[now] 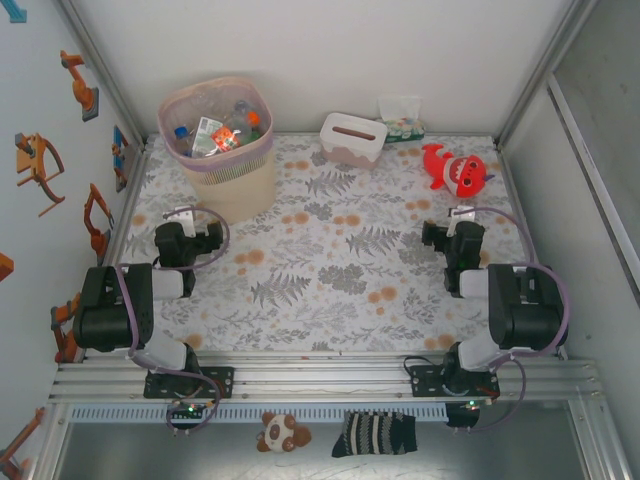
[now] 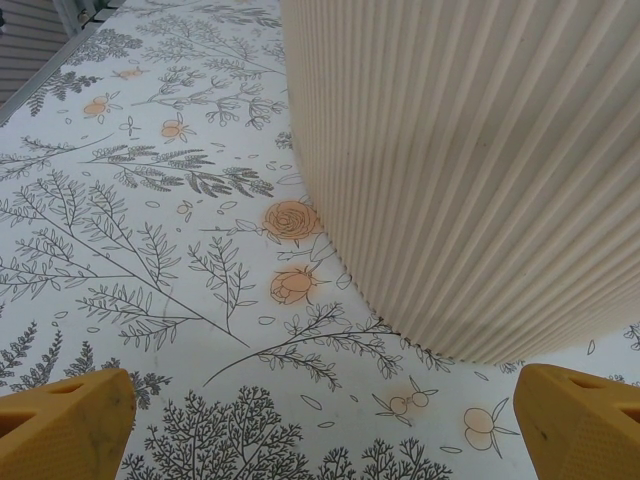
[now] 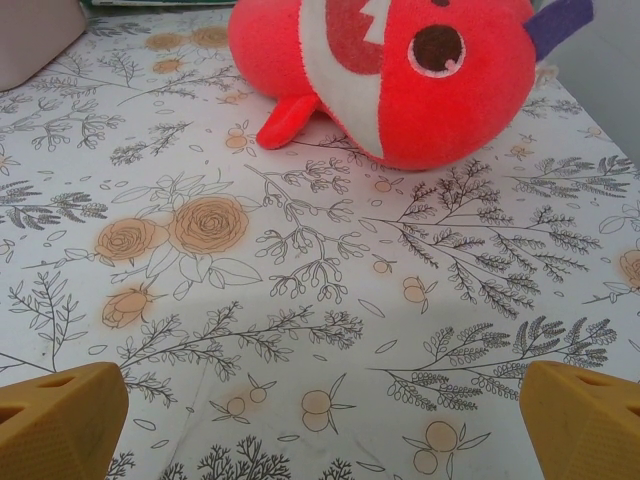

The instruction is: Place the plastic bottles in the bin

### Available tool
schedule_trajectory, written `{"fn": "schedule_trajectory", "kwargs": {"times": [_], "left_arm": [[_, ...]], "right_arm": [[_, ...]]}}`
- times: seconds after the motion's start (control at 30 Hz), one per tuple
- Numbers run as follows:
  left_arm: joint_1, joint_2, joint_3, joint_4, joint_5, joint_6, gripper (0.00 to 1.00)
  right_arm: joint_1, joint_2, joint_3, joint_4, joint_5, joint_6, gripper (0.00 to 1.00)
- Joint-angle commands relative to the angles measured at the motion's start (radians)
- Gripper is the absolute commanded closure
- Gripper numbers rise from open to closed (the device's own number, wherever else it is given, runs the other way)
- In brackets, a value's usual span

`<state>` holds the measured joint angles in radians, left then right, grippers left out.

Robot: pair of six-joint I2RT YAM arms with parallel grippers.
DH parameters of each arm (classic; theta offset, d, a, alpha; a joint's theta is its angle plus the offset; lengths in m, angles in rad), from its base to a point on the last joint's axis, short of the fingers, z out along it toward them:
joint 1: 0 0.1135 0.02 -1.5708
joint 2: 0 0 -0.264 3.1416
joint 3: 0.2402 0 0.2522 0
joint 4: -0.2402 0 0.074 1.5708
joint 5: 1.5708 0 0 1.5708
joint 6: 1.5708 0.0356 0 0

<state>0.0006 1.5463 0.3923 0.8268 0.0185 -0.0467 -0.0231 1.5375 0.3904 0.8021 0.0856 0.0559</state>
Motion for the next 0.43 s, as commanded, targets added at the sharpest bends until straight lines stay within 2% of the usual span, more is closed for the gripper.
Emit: {"fn": "schedule_trajectory", "kwargs": {"times": [0.0,0.4], "left_arm": [[-0.005,-0.006,0.014,0.009,0.002,0.018,0.04],[-0.005,-0.006,0.016,0.007,0.002,0.017,0.04]], "right_arm": [[-0.005,0.003,0.001,0.049,-0.001,0.012,0.01],[-0.008,0.002,0.002,0.048,-0.004,0.014,0.01]]}}
